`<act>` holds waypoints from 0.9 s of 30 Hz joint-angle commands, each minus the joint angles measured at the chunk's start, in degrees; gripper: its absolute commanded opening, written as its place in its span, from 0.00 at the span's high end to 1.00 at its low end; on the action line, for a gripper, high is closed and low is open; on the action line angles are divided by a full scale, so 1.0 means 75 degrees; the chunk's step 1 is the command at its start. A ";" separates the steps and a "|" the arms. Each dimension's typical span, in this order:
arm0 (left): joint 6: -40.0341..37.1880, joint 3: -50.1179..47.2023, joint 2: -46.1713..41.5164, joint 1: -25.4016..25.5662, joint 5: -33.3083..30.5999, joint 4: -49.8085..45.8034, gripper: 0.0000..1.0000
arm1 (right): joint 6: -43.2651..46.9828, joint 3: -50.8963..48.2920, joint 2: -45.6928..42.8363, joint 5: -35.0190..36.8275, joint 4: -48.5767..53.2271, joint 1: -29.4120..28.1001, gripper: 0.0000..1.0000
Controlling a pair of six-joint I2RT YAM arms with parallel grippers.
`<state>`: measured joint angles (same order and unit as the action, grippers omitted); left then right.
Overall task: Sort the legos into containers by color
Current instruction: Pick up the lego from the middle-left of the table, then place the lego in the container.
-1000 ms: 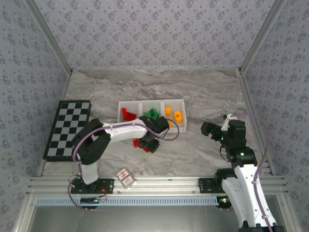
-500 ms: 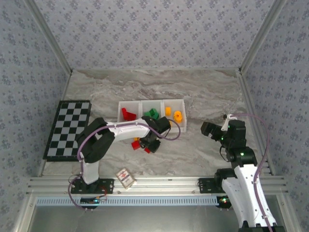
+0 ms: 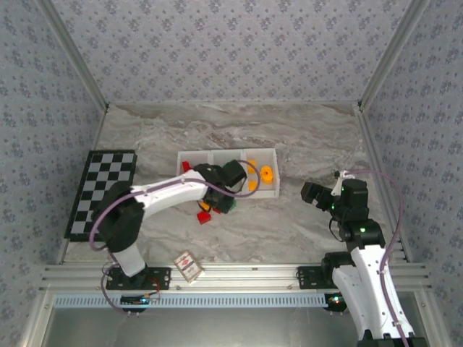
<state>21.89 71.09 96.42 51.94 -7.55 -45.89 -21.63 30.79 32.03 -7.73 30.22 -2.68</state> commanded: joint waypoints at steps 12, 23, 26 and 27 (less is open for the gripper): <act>0.0146 0.0148 -0.0865 -0.2672 0.0063 0.0072 0.67 | -0.0074 -0.0038 0.0006 0.0151 0.0073 0.0052 0.00; 0.0269 0.0389 0.0050 -0.2931 0.0414 0.0398 0.66 | -0.0081 -0.0050 0.0006 0.0163 0.0053 0.0064 0.00; 0.0269 0.0343 0.0116 -0.2956 0.0421 0.0467 0.64 | -0.0071 -0.0062 0.0006 0.0175 0.0027 0.0064 0.00; 0.0260 0.0324 0.0119 -0.2959 0.0415 0.0492 0.63 | -0.0070 -0.0061 0.0006 0.0175 0.0020 0.0057 0.00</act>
<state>23.09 72.44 97.01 30.30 -5.32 -43.07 -21.63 30.65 32.03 -7.29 30.22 -2.59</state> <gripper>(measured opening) 0.367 0.996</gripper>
